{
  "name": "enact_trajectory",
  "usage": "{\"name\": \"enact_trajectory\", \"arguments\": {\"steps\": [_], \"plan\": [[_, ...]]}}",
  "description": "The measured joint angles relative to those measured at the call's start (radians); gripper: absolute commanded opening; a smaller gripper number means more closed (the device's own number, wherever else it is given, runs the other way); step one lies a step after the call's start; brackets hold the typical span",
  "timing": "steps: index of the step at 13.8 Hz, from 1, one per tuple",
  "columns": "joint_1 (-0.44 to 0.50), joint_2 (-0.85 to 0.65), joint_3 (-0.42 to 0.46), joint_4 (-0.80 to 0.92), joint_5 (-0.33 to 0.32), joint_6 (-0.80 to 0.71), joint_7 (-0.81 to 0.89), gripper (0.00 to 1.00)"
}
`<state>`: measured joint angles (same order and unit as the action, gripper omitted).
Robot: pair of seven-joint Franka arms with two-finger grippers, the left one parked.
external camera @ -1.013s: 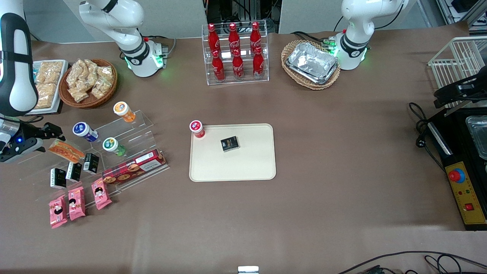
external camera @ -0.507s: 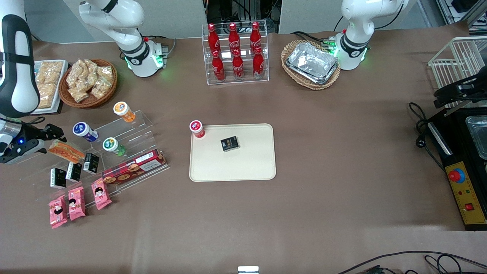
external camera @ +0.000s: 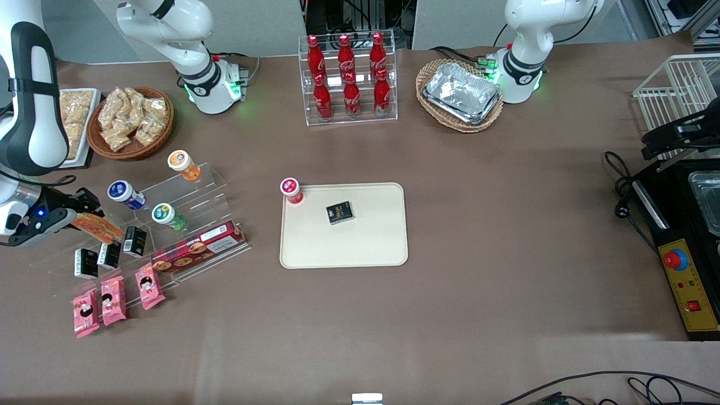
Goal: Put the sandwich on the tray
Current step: 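Lower the open right gripper around the wrapped sandwich, then close the right gripper on the sandwich and lift it off the rack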
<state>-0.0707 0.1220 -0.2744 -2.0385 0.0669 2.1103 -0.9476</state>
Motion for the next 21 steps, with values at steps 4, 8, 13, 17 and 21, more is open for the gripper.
{"name": "enact_trajectory", "arguments": {"steps": [4, 8, 13, 17, 21], "plan": [[0.0, 0.0, -0.001, 0.011, 0.0, 0.003, -0.028, 0.5], [0.0, 0.0, -0.001, 0.082, 0.0, -0.042, -0.035, 0.5], [0.06, 0.01, 0.003, 0.238, 0.001, -0.202, -0.039, 0.5], [0.2, 0.01, 0.008, 0.346, 0.004, -0.285, -0.039, 0.5], [0.334, 0.018, 0.013, 0.374, 0.004, -0.29, -0.071, 0.5]]}}
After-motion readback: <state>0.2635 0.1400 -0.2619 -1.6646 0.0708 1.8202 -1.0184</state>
